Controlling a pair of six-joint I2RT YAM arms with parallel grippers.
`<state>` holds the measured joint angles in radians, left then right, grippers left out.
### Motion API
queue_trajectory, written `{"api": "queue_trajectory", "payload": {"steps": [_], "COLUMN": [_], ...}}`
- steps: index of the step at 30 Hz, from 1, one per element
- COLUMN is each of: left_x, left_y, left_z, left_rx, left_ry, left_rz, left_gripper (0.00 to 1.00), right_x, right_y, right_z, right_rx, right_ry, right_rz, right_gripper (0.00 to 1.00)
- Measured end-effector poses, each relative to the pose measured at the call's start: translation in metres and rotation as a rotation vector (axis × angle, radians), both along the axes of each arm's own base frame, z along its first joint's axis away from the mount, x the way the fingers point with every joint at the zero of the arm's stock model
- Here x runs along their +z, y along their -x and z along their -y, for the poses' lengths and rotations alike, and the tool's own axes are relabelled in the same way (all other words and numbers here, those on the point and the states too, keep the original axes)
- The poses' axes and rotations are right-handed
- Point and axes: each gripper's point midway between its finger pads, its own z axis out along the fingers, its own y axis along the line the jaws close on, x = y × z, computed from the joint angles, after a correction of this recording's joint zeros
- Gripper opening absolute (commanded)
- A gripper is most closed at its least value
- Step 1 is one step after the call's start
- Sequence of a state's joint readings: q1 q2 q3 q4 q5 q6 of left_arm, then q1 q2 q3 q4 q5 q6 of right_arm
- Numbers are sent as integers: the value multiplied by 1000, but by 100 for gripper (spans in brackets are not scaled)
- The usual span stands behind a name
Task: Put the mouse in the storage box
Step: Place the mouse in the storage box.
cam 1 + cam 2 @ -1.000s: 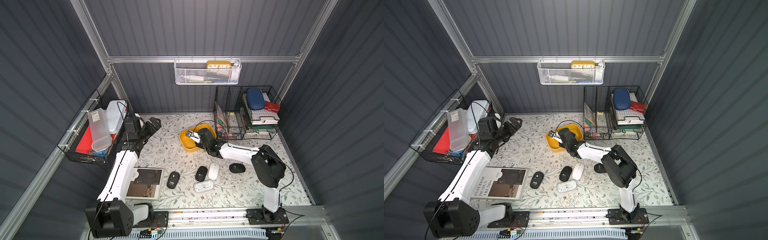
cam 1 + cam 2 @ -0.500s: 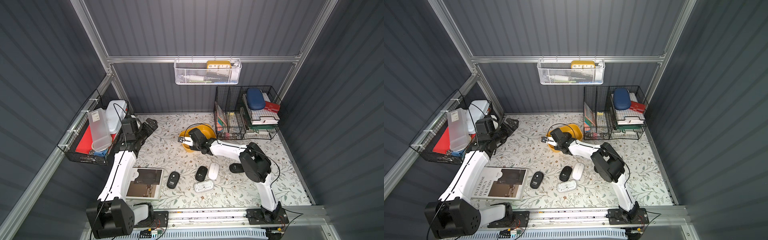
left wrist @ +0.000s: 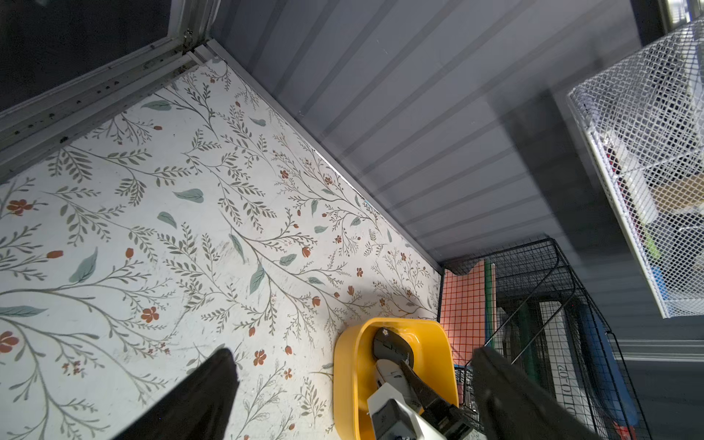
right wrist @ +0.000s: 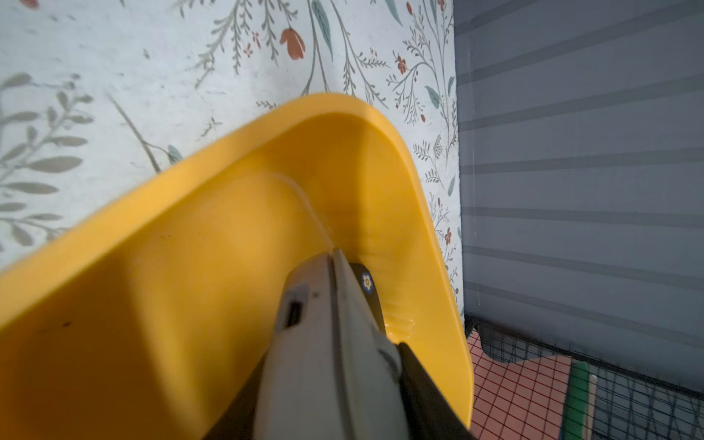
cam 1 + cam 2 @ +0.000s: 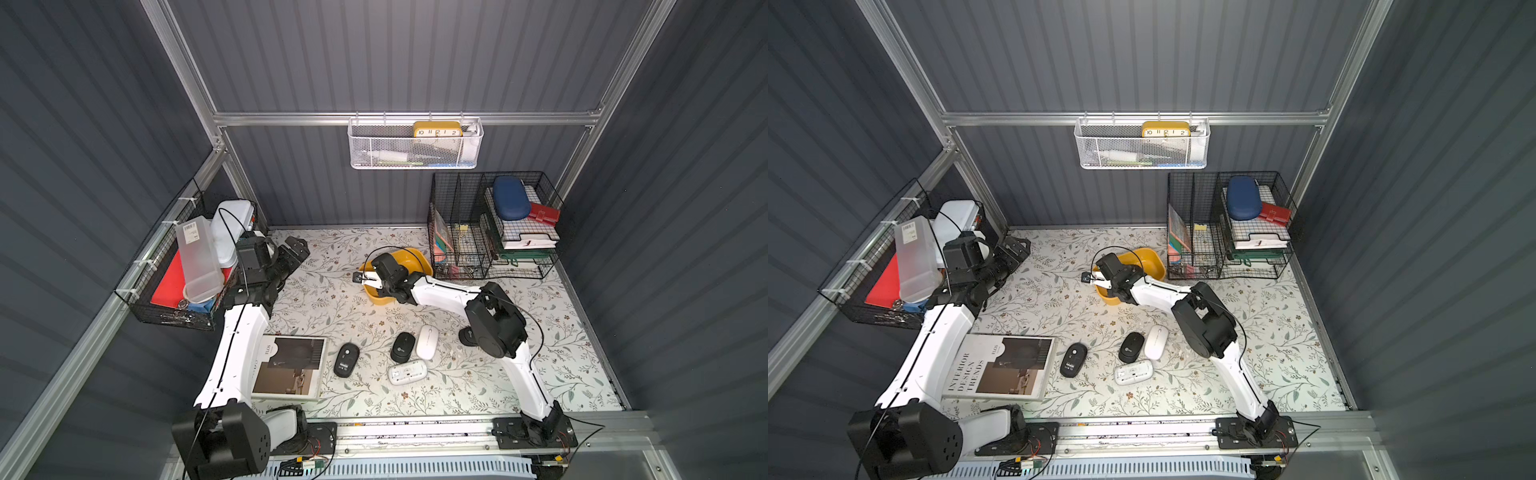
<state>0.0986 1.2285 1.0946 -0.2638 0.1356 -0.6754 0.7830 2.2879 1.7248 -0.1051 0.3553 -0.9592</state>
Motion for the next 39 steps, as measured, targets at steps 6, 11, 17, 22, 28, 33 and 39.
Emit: {"api": "queue_trajectory", "payload": {"steps": [6,11,17,22,28,33,39], "left_x": [0,0,-1,-1,-2,-2,-2], "left_y": [0,0,0,0,1,1,1], "left_z": [-6,-9,-14,-20,-25,-28,-36], "left_rx": [14,23,38,56,66,70,88], "left_ry": [-8,-11,-18,-25,-34,-43,-51], "left_rz": [0,-1,-2,-3,-6,-5,-5], "left_gripper": [99,99,99,99,99,99,99], "right_x": [-2,-4,-3,-2,5,6,6], "right_y": [-4,-3,-1,1,2,7,18], "right_z": [5,7,6,3,-1,-4,-9], "right_rx": [-9,-8,0,12,22,28,46], "right_ry": [19,28,32,29,16,8,12], "right_rz": [-3,-11,-30,-48,-62,-88,-114], "right_gripper": [35,44,53,59,60,61,53]}}
